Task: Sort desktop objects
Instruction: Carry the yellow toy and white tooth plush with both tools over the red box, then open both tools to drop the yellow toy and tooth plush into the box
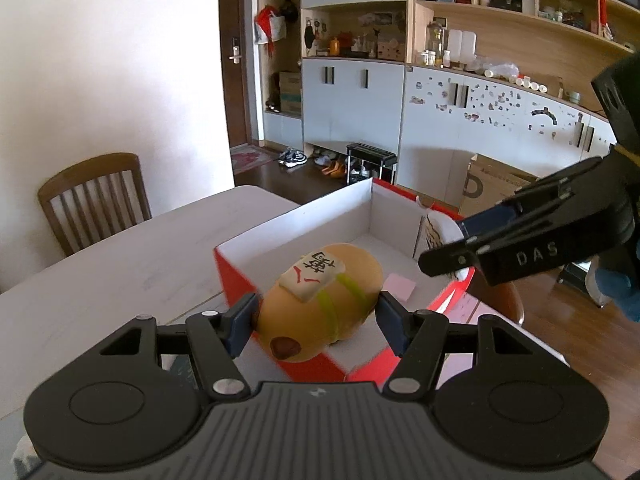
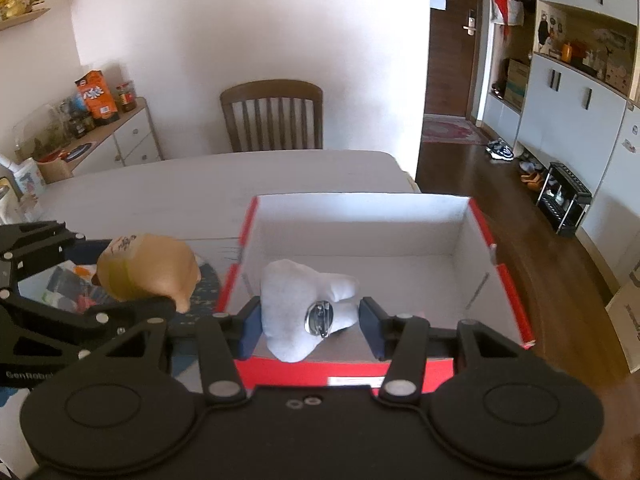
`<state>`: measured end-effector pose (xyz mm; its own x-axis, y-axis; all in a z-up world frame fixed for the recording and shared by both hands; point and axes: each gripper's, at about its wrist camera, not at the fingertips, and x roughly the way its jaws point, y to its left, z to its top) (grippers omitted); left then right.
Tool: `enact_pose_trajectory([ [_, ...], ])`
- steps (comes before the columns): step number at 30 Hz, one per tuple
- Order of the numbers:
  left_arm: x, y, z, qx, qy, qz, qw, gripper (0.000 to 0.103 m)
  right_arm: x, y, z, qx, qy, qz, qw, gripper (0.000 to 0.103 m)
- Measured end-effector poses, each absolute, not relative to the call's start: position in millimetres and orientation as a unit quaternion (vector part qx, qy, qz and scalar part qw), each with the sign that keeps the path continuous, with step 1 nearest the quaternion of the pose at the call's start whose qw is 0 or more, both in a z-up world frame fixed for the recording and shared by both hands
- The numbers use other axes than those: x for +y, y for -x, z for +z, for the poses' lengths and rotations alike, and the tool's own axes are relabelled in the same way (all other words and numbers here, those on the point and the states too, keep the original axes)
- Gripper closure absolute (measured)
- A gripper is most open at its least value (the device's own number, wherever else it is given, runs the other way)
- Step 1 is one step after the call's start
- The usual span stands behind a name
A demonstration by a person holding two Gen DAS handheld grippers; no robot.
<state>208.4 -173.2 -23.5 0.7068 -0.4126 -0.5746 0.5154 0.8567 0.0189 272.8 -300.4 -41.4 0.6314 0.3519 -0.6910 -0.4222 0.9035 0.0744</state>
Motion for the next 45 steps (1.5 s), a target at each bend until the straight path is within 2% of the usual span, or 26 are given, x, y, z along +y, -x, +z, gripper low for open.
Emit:
enact_pose_trajectory([
  [12,-217.0,-263.7,-35.6,0.313,-0.108,-0.256,0.908,0.039,-332.5,-311.2,-61.5,0.392,0.052,0.215,0.893,0.052],
  [25,-231.9,-337.1,-64.8,0.387,-0.081,-0.237,0.887,0.040,-337.6,-348.9,-86.7,0.414,0.063,0.219,0.881,0.053],
  [33,-261.3,-368.0,-89.1,0.421,-0.145,-0.230,0.865,0.040,-331.0,-367.2,-108.2,0.444,0.073,0.225,0.864,0.053],
  [41,-279.6,-398.4,-117.9,0.478,-0.158,-0.223,0.835,0.040,-315.1,-374.3,-127.5,0.476,0.108,0.239,0.839,0.053],
  [45,-287.8,-401.8,-124.4,0.481,-0.174,-0.241,0.825,0.040,-309.3,-381.7,-140.6,0.503,0.124,0.234,0.822,0.053],
])
